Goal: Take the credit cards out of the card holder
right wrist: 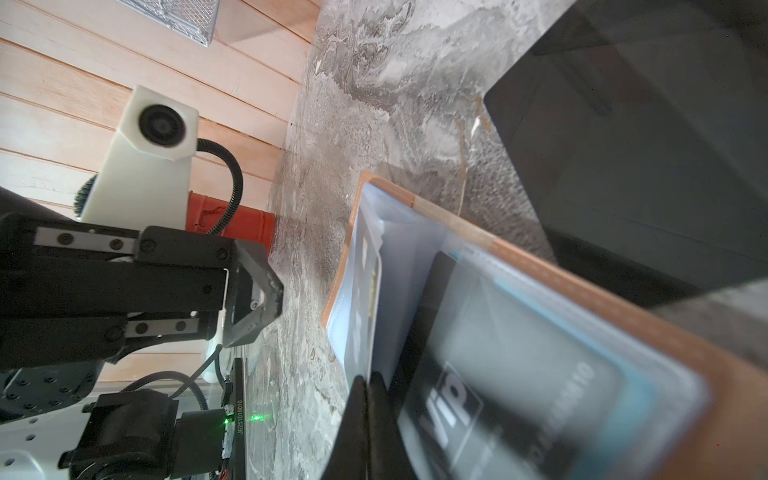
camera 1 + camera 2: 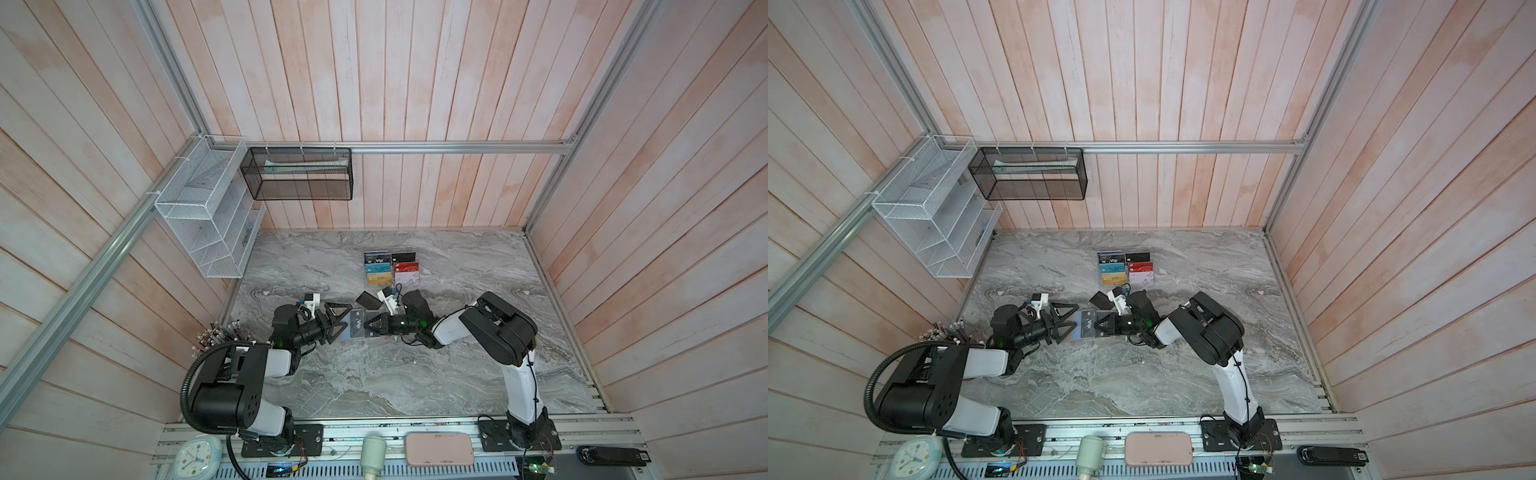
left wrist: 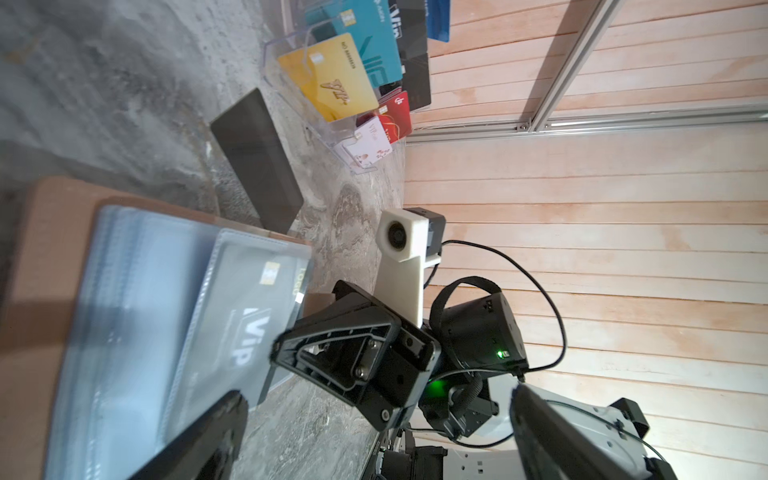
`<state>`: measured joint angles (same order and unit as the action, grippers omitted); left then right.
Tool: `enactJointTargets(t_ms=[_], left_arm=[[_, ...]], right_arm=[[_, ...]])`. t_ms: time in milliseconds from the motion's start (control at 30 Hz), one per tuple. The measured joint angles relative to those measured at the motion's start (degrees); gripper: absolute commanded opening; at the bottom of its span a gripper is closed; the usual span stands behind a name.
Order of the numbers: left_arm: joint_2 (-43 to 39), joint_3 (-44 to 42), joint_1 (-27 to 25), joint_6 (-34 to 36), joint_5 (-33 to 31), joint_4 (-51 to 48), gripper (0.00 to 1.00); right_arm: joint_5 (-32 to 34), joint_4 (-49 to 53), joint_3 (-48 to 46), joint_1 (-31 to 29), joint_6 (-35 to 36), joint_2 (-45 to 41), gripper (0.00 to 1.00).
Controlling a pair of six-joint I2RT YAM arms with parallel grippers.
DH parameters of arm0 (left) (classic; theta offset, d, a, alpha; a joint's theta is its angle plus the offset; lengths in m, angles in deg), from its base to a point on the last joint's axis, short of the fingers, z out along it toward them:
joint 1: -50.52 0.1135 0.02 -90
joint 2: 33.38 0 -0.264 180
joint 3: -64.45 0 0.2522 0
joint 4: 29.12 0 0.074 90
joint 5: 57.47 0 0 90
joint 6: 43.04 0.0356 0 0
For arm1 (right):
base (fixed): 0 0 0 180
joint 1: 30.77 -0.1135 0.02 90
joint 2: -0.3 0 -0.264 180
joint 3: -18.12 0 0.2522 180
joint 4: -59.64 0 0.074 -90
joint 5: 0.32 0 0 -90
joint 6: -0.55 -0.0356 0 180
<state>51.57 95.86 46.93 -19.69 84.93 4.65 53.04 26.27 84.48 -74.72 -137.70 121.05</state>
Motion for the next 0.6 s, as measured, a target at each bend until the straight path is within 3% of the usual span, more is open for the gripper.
enactJointTargets(t_ms=[367, 600], left_arm=[[9.01, 0.15, -1.42, -1.33, -0.42, 2.36, 1.00], [10.03, -0.37, -1.46, -1.51, -0.61, 3.98, 1.00]], right_arm=[[-0.76, 0.02, 0.20, 0.28, -0.22, 0.37, 0.10], [-0.98, -0.26, 0.20, 0.57, -0.46, 0.92, 0.15]])
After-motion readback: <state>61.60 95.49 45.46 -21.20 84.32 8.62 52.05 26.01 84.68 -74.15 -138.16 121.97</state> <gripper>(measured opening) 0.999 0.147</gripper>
